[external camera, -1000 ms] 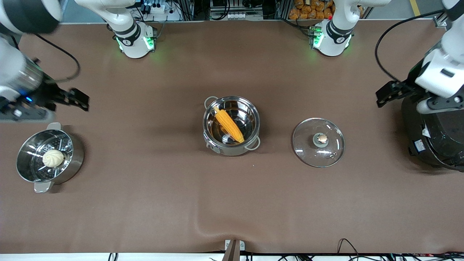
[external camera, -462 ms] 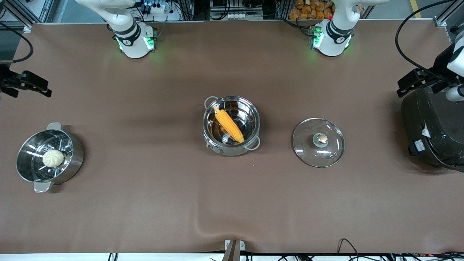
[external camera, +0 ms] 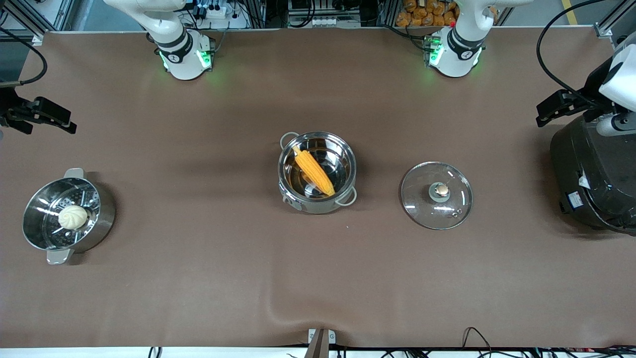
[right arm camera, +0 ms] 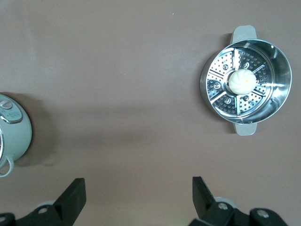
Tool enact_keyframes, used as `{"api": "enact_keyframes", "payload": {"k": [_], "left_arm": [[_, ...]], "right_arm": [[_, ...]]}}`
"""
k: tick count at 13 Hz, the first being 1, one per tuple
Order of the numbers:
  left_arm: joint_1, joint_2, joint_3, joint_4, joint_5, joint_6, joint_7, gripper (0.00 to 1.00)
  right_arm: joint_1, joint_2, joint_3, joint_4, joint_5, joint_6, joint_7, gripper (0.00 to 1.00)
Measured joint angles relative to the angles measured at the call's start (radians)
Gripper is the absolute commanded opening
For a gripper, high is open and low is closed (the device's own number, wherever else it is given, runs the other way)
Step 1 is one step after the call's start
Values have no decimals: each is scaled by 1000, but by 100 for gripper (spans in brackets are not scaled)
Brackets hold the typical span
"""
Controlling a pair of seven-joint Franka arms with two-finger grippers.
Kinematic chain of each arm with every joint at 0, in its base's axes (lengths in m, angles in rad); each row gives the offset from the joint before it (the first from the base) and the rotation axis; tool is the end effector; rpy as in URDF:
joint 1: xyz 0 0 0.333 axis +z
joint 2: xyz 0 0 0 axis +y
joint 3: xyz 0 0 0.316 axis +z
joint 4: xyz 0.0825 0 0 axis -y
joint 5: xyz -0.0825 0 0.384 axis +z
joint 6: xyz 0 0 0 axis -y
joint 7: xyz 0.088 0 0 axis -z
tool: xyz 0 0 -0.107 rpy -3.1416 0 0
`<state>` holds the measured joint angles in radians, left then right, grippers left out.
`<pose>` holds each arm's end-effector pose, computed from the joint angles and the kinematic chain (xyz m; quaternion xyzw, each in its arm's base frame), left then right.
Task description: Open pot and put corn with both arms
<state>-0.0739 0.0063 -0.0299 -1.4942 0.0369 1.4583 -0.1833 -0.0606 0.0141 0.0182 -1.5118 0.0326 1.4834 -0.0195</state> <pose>0.5427 -0.0522 0.6472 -0.9988 -0.0414 0.0183 0.0211 0.5499 -0.0197 0.6369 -0.9996 0.0104 0.0207 0.0170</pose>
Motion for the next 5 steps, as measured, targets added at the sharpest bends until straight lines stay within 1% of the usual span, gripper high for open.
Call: {"api": "enact_keyframes", "payload": {"k": [5], "left_arm": [[11,-5,-7,4,0,-11,0,100]], "right_arm": [[0,-1,2,3,4,5,3,100]]}}
